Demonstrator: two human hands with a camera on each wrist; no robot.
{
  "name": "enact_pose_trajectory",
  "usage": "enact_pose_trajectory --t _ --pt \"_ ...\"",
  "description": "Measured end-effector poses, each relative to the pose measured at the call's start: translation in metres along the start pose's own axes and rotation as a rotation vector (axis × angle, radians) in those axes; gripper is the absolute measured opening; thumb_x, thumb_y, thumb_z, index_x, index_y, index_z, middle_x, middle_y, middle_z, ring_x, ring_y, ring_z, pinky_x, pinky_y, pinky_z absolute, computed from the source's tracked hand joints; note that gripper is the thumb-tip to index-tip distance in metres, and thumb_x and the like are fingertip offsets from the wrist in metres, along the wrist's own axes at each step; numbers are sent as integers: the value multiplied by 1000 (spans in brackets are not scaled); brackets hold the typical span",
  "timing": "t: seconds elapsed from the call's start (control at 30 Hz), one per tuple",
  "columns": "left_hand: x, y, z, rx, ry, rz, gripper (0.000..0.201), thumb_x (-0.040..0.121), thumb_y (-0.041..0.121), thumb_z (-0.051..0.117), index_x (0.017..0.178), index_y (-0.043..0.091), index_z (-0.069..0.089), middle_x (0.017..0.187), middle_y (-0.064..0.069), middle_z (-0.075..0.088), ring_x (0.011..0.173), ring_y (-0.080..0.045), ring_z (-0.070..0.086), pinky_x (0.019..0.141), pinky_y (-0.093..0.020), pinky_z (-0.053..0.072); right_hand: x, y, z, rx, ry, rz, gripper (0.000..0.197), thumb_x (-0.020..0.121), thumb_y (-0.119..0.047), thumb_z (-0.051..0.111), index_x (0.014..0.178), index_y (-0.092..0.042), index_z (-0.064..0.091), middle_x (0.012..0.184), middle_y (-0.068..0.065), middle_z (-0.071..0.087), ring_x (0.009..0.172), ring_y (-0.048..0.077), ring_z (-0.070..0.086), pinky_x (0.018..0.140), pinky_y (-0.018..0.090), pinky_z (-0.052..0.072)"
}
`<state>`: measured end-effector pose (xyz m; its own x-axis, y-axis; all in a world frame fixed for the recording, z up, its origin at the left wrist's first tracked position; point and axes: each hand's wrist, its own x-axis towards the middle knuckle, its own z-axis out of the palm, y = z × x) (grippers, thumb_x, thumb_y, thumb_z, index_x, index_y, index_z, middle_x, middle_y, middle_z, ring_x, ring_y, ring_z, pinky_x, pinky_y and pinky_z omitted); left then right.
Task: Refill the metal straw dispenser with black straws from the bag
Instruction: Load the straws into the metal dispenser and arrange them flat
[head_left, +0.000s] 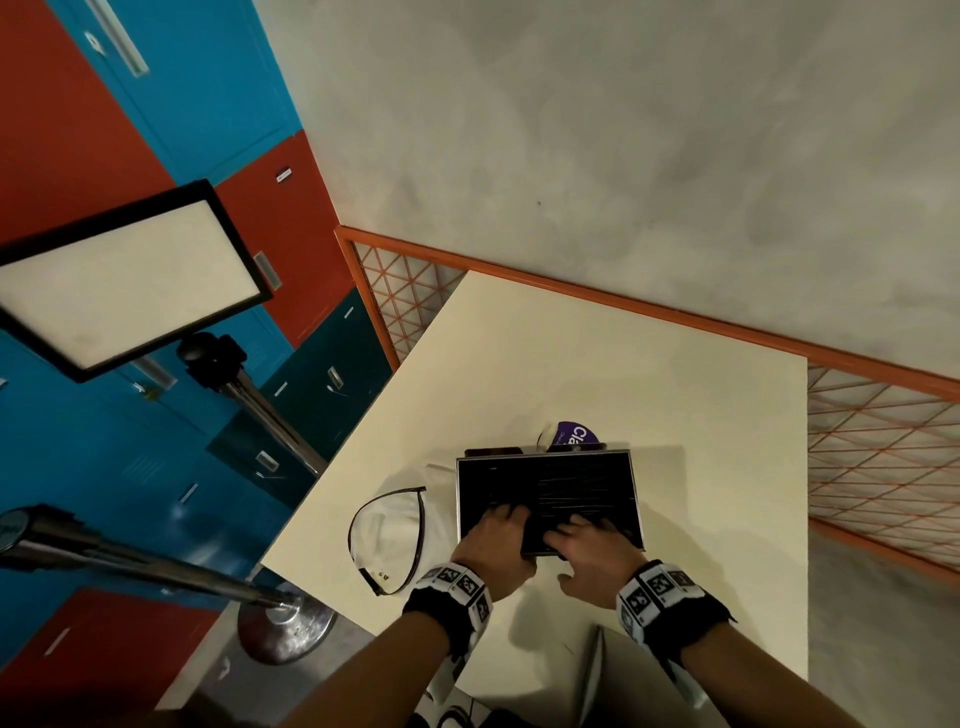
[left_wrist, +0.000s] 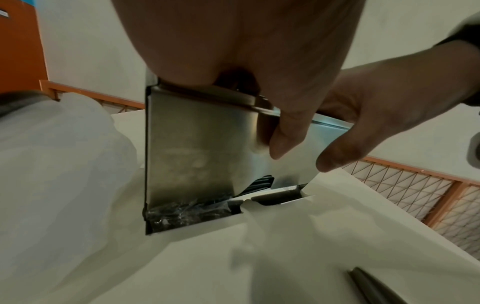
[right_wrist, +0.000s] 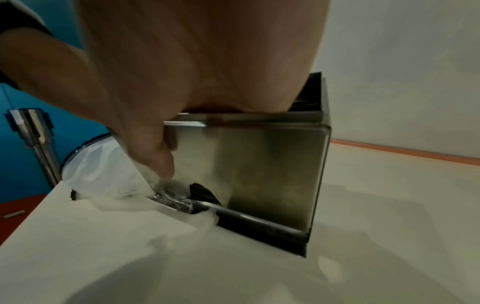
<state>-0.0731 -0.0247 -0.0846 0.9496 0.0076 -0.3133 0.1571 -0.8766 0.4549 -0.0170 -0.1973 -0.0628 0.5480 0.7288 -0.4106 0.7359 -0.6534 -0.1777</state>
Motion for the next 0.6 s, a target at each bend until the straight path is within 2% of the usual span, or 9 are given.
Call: enact_pose_trajectory --t 0.17,0.3,0.4,0.5,0.6 --pt "-3 1 -3 -11 -39 -28 38 83 26 61 118 17 53 115 -10 66 103 -34 64 86 -40 55 0 3 0 18 -7 23 51 85 -36 55 134 -28 42 134 -8 51 131 18 35 105 46 34" --pt "-5 1 -1 33 -69 -29 36 86 31 58 120 19 59 115 -12 68 101 -37 66 87 -41 56 -2 8 -1 111 6 66 59 84 -38 55 140 -33 37 140 -11 46 135 17 32 108 45 34" --pt "-6 2 0 44 -78 -34 37 87 33 57 121 19 58 114 -13 67 101 -38 66 88 -41 56 -4 12 -1 154 39 68 59 83 -37 56 140 -35 38 142 -11 45 135 17 35 108 41 34" --pt "-6 3 -2 17 -67 -37 43 84 33 58 124 18 54 115 -12 67 101 -38 66 87 -42 56 -4 15 0 179 97 59 54 82 -37 54 135 -36 43 138 -14 47 132 14 39 105 38 37" --pt "-4 5 -6 -9 -59 -44 45 85 28 62 127 15 52 120 -12 65 104 -38 65 88 -39 54 -2 13 -1 166 82 28 49 83 -38 53 131 -33 46 130 -11 52 128 15 42 104 38 38"
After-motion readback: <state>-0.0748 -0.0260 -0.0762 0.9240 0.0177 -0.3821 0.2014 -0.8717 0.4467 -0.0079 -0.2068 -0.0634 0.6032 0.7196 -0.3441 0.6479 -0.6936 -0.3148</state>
